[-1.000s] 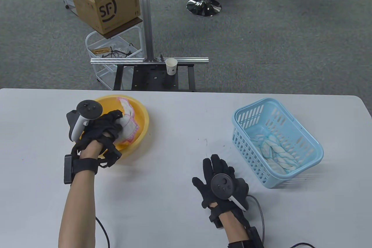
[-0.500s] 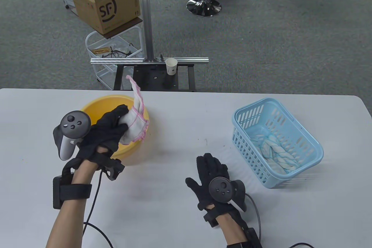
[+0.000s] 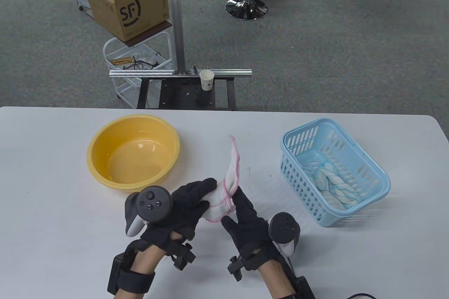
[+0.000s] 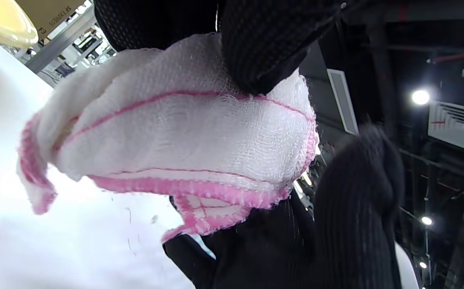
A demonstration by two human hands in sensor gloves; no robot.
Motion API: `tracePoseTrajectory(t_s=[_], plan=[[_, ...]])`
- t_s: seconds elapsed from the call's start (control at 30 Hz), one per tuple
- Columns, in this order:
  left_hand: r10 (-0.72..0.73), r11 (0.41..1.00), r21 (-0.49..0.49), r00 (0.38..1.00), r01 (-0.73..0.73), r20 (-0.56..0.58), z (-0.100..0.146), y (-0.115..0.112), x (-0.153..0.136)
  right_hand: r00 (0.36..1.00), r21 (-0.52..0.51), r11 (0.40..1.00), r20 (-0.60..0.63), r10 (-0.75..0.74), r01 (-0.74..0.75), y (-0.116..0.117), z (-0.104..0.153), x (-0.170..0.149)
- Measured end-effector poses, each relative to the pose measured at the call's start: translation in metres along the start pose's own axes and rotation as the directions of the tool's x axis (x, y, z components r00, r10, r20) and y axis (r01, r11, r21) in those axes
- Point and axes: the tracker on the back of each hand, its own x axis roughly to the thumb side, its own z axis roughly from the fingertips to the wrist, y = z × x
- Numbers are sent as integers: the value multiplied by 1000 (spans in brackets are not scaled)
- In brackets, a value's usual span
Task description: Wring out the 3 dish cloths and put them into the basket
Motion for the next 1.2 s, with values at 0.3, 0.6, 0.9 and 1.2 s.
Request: tracePoseTrajectory(t_s=[0.3, 0.6, 0.9, 1.2], plan=[[69, 994, 80, 998, -69, -1, -3, -22, -7, 999, -148, 988, 26, -31, 35, -8, -2, 4], [264, 955, -98, 951, -281, -159, 4, -44, -58, 993, -252, 961, 14, -119, 119, -18, -1, 4], [539, 719, -283, 766, -635, -350, 6, -72, -94, 994, -255, 961, 56, -92, 104, -15, 0, 17], [720, 506, -261, 569, -822, -397, 10, -68, -100, 857, -343, 866, 239, 456, -365, -15, 6, 35]])
